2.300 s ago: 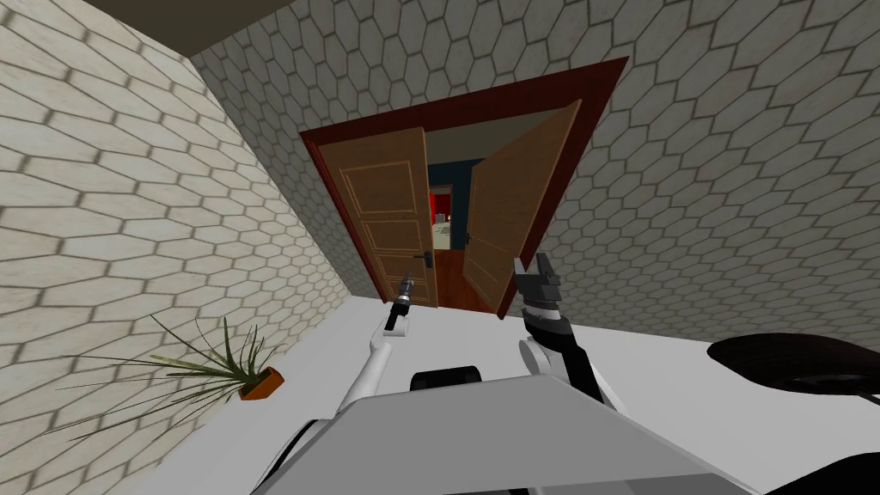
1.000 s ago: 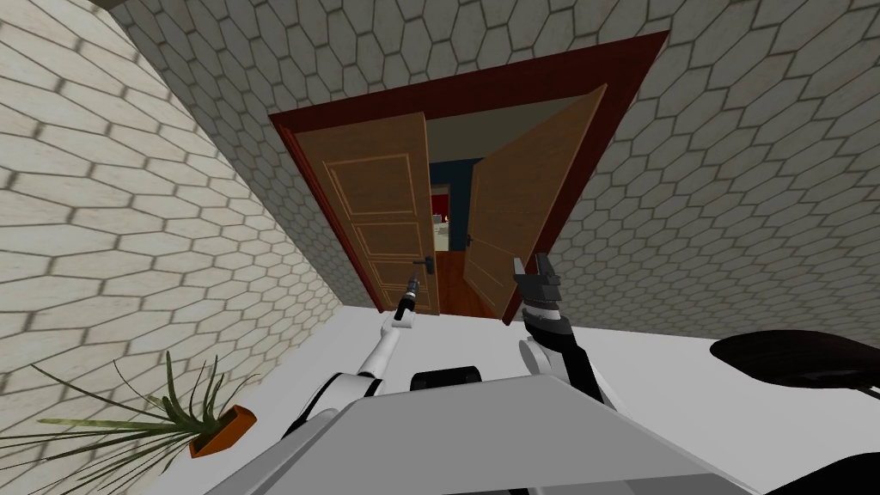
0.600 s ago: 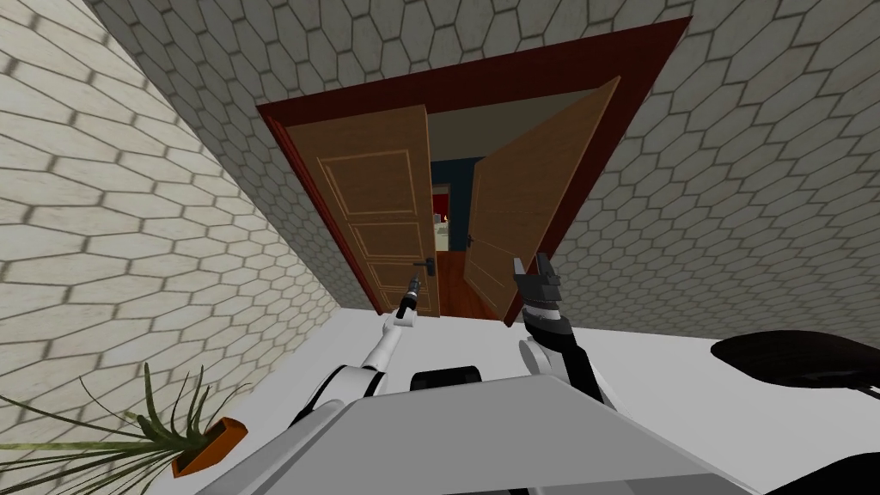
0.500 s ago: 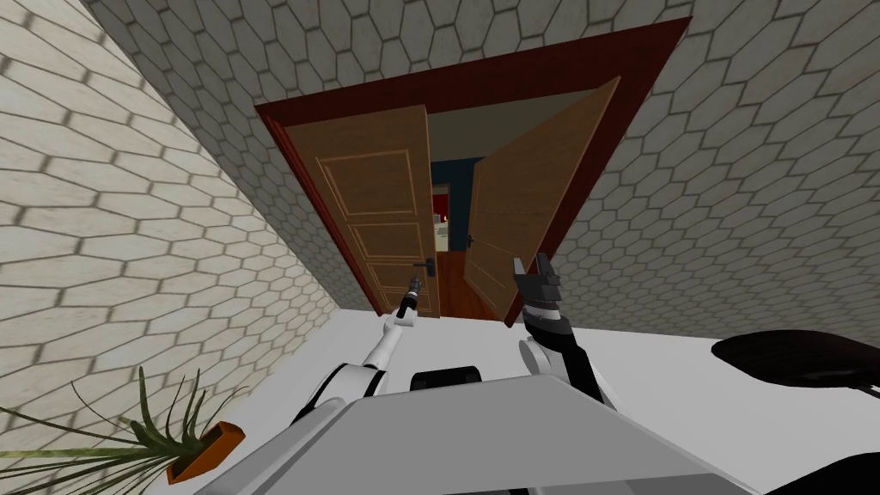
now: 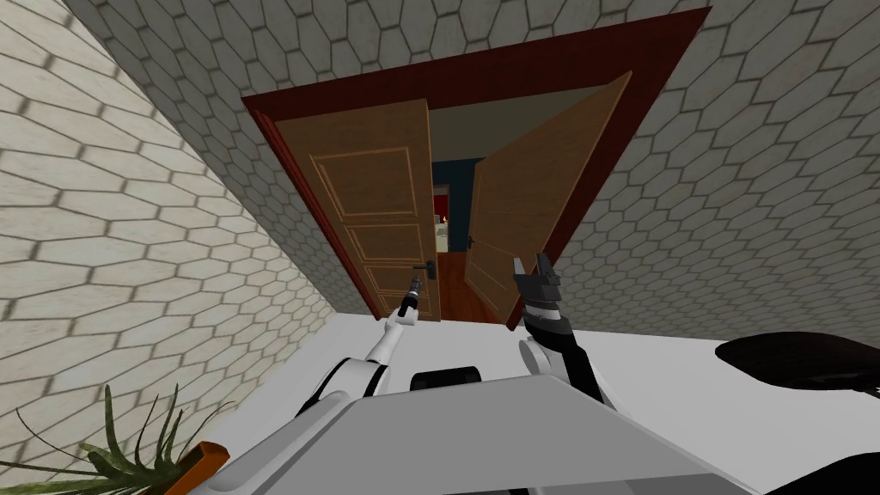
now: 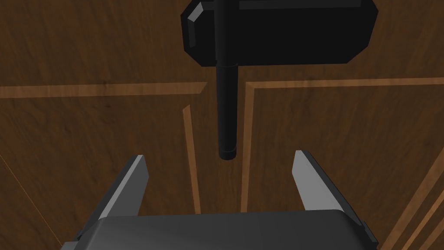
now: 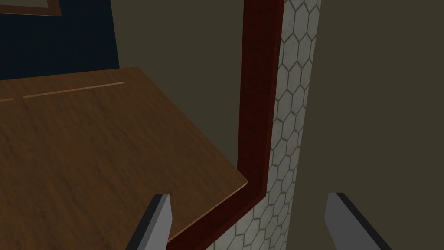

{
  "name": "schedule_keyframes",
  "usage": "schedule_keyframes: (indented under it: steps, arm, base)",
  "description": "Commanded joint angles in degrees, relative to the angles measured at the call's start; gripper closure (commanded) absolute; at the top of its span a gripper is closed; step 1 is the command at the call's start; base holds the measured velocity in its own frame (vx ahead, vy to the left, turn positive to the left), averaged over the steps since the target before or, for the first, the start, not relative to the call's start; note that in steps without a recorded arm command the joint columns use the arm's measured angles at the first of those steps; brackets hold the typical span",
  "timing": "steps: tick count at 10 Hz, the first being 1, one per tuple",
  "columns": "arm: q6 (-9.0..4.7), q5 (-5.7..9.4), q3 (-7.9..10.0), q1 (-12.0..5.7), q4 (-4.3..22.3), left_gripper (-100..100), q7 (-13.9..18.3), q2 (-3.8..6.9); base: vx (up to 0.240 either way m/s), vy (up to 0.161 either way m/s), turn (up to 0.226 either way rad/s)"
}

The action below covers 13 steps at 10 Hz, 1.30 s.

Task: Push the door open

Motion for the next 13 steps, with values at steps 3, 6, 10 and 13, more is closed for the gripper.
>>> schedule_keyframes:
  steps: [3, 6, 10, 13]
  arm:
    - [-0.26, 0.12, 0.34, -0.2, 0.5, -100, 0.0, 0.53]
    - [-0.34, 0.23, 0.68, -0.24, 0.7, -100, -0.1, 0.48]
    - [-0.36, 0.27, 0.83, -0.25, 0.8, 100, -0.2, 0.28]
    - [-0.36, 0.27, 0.83, -0.25, 0.8, 100, -0.2, 0.28]
  base:
    - [0.195, -0.029, -0.022]
    - [0.191, -0.028, -0.023]
    - [0.115, -0.018, -0.009]
    - [-0.02, 0.005, -0.007]
